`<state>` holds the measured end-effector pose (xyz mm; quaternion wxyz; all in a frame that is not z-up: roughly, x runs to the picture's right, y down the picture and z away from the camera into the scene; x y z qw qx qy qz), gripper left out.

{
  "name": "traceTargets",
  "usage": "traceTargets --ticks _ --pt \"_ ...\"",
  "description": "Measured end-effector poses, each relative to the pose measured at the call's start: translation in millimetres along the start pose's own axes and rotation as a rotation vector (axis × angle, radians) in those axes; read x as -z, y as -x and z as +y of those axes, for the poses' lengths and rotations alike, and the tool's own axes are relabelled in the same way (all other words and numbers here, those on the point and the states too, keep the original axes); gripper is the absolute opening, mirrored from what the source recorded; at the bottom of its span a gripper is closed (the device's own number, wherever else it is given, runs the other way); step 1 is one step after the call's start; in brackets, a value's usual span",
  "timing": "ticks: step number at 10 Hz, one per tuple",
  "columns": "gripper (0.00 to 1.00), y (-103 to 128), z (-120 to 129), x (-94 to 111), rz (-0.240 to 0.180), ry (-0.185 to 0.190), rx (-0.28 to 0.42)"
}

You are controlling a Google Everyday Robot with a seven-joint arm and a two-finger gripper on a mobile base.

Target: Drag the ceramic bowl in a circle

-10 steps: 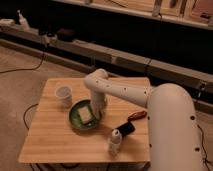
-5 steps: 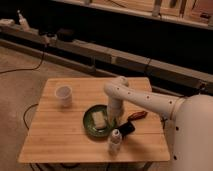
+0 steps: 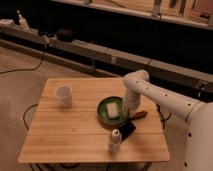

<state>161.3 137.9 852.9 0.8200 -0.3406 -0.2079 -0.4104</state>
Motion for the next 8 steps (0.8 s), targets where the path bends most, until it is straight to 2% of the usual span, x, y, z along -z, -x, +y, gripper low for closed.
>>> traceTargets --ticks 2,4,6,8 --pt "0.12 -29 -13 18 0.043 -0.010 -0.049" --pt "0.12 -35 -41 17 0.047 -0.020 -0.017" --pt "0.12 -25 -90 17 0.046 -0.044 0.093" --pt "0.12 3 -143 14 0.042 -0.071 0.232"
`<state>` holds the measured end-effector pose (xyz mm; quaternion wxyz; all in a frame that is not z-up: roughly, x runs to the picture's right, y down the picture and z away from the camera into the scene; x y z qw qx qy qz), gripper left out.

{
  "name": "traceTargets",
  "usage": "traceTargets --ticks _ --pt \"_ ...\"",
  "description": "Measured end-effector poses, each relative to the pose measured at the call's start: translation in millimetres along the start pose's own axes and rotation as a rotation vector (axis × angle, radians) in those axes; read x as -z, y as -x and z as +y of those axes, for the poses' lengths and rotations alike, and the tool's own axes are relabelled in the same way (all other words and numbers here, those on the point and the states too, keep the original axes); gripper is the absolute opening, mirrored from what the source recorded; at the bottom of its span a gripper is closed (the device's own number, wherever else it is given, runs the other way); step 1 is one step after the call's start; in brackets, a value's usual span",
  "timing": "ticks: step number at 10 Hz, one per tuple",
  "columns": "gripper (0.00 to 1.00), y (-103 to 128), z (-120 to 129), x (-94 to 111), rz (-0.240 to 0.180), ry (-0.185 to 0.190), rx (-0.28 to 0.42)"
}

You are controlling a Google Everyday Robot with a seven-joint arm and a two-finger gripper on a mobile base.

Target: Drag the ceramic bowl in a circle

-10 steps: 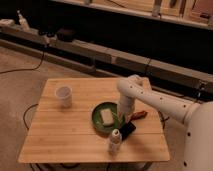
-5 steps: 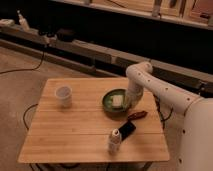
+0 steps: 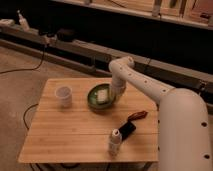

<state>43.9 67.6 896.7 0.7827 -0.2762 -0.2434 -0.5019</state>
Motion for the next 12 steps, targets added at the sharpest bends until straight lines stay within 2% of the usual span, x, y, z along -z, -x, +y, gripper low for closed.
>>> traceTargets --ticks 3,6,8,9,12 --pt "0.12 44 -55 -13 -0.034 -0.016 0.199" --pt "0.12 99 -75 -21 -0.083 -0.032 0.384" --pt "0.12 128 -66 -18 -0.095 -0.046 0.478" --pt "0.12 142 -53 -19 -0.099 -0.039 0.520" --pt "0.12 166 -3 -30 -0.107 -0.035 0.571"
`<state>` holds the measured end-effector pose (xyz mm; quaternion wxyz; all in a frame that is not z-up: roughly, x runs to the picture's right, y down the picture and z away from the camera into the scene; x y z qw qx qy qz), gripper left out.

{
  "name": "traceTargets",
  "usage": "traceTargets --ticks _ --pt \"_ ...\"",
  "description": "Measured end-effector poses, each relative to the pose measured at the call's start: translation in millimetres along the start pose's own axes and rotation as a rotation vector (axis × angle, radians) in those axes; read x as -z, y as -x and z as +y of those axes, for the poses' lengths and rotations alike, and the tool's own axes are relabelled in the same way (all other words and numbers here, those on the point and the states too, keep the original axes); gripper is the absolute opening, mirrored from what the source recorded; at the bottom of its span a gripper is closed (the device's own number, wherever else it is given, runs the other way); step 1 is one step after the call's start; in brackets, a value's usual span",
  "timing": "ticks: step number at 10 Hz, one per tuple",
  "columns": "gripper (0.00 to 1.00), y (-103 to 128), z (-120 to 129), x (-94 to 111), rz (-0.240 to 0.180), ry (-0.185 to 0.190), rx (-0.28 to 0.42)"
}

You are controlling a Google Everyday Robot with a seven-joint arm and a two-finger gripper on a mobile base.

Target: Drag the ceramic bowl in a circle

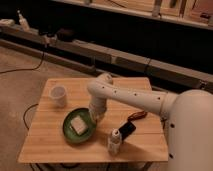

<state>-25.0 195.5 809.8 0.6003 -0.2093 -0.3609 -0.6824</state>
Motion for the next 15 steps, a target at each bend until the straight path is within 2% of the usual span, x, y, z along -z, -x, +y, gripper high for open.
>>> traceTargets --ticks 2,4,5,6,8,10,11,12,13,15 --pt "0.12 19 29 -8 -0.002 -0.008 -0.042" --pt "0.12 26 73 -6 0.012 -0.025 -0.213" --pt "0.12 24 99 2 0.031 -0.040 -0.336" --pt "0.12 22 115 7 0.045 -0.052 -0.415" --pt "0.12 6 155 31 0.106 -0.088 -0.607" --pt "0.12 -20 188 55 0.166 -0.095 -0.752" --pt "0.12 -34 192 61 0.176 -0.100 -0.780" --pt "0.12 -51 182 64 0.177 -0.111 -0.773" --pt "0.12 -66 166 64 0.177 -0.120 -0.738" --pt "0.12 -100 112 60 0.166 -0.148 -0.631"
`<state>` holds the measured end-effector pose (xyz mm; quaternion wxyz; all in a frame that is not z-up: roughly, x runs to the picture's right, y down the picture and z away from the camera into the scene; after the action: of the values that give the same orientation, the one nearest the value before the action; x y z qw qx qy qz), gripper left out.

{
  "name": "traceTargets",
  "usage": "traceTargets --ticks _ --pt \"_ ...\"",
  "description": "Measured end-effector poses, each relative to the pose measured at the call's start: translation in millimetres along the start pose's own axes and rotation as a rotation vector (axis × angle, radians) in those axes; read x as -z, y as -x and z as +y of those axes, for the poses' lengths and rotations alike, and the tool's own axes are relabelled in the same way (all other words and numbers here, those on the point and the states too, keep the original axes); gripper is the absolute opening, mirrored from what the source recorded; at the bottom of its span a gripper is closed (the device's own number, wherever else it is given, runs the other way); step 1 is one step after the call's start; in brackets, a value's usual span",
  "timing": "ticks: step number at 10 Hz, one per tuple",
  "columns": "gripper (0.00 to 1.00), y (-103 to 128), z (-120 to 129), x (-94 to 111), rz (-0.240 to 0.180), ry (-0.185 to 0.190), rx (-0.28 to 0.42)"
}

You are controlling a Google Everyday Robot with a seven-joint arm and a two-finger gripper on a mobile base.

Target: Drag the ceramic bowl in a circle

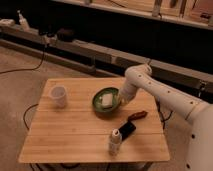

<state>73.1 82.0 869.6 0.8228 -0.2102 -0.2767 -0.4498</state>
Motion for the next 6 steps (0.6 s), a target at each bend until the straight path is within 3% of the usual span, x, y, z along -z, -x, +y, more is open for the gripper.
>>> traceTargets --ticks 2,4,6 --pt "0.12 13 -61 -13 -0.030 -0.028 0.093" --pt "0.12 41 -110 -25 -0.057 -0.025 0.229" --pt "0.12 78 -128 -34 -0.108 -0.011 0.367"
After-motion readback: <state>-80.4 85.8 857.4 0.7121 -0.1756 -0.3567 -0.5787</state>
